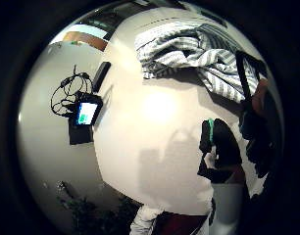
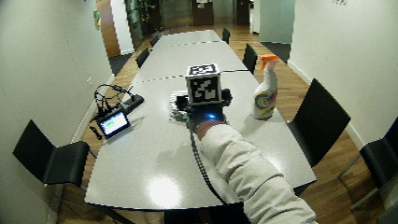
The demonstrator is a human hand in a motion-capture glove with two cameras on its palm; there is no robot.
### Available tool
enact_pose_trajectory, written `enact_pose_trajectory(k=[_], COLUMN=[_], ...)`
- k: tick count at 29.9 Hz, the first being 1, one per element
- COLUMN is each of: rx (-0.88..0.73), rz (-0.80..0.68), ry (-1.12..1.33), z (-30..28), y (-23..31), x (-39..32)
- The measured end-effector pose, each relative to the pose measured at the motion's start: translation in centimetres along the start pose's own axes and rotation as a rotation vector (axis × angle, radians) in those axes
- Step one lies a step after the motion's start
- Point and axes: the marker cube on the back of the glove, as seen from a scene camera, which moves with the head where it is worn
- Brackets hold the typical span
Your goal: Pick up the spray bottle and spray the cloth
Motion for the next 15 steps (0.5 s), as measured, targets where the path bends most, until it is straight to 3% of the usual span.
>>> enact_pose_trajectory(k=[15], rx=[-0.013], rz=[-0.007], ry=[0.004], z=[0.23], y=[0.1], x=[-0.3])
